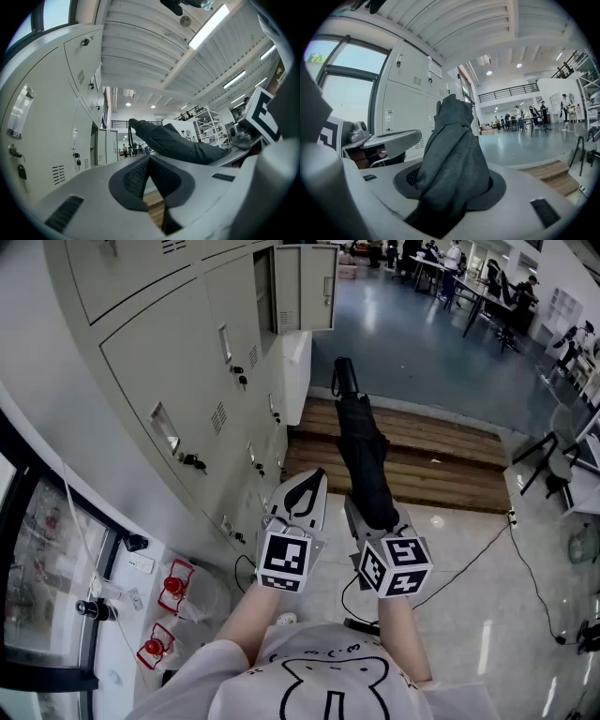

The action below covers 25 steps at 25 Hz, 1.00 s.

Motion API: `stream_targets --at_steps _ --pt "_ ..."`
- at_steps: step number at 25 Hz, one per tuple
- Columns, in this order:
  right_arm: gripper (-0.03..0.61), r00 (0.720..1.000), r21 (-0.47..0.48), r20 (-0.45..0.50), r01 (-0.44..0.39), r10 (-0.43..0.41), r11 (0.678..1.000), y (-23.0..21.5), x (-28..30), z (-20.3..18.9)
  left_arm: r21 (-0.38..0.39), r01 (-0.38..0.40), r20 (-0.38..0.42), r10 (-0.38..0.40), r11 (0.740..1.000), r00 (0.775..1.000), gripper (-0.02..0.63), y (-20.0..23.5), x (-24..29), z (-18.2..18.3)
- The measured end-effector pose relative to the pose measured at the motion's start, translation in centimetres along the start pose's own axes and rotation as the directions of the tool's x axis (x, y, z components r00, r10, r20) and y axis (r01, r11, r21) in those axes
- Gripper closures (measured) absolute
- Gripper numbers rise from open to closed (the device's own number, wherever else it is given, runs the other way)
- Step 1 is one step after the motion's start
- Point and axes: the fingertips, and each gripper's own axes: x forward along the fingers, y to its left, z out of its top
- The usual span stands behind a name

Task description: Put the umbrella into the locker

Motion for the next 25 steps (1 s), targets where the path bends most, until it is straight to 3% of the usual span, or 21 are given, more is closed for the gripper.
stream_targets --at_steps 10,14,25 --pt "0.367 1.000 -0.038 -0.005 -0.004 0.004 0.999 -1.6 -2.9 0.1 -0.017 -0.021 0.006 0.021 1.000 1.000 0.611 -2.8 -0.7 0.3" --pt "0.365 1.000 -0.007 -0.001 -0.015 0.015 1.000 -1.9 -3.4 -0.3 -0.022 -0.032 0.001 0.032 0.999 0.999 0.611 -3.4 -0.9 -0.2" --pt "0.364 0.999 -0.012 -0.003 -0.049 0.049 0.999 -3.8 0.0 0.2 -0.015 -0.050 0.003 0.050 0.999 0.999 0.611 -2.1 2.6 -0.8"
